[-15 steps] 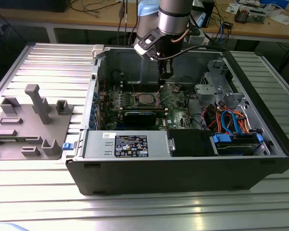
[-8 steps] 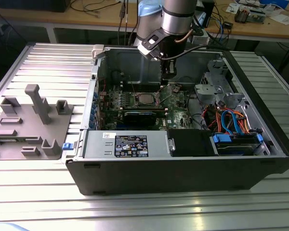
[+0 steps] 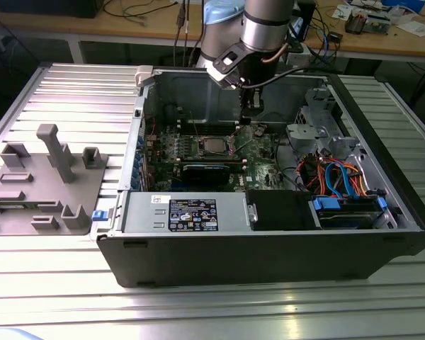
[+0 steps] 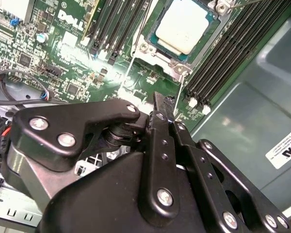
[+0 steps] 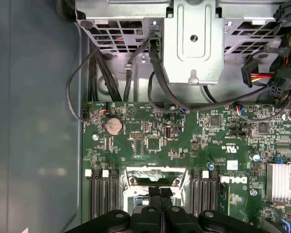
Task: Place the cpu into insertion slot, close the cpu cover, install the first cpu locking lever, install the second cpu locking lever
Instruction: 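Close the cpu cover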
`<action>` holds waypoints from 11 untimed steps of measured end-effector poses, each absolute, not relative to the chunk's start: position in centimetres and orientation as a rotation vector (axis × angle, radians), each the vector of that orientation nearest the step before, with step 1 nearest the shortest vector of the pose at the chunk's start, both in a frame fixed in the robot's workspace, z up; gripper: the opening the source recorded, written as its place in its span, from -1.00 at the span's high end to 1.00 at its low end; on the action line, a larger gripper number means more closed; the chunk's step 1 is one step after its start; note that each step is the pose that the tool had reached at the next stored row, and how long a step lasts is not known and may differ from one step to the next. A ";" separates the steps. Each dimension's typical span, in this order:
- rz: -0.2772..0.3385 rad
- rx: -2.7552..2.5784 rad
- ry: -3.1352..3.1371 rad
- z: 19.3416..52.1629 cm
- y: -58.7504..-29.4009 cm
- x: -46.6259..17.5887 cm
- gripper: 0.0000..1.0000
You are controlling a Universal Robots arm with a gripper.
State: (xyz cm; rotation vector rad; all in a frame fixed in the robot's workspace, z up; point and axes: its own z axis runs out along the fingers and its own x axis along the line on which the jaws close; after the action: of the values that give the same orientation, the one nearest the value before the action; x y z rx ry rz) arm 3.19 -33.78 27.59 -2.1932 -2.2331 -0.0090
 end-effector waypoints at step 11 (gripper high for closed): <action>-0.009 -2.193 -2.233 27.6 -33.8 4.8 0.79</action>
State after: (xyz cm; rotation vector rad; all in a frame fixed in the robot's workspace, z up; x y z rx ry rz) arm 4.82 -33.78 27.59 -2.1933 -2.2331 -0.0090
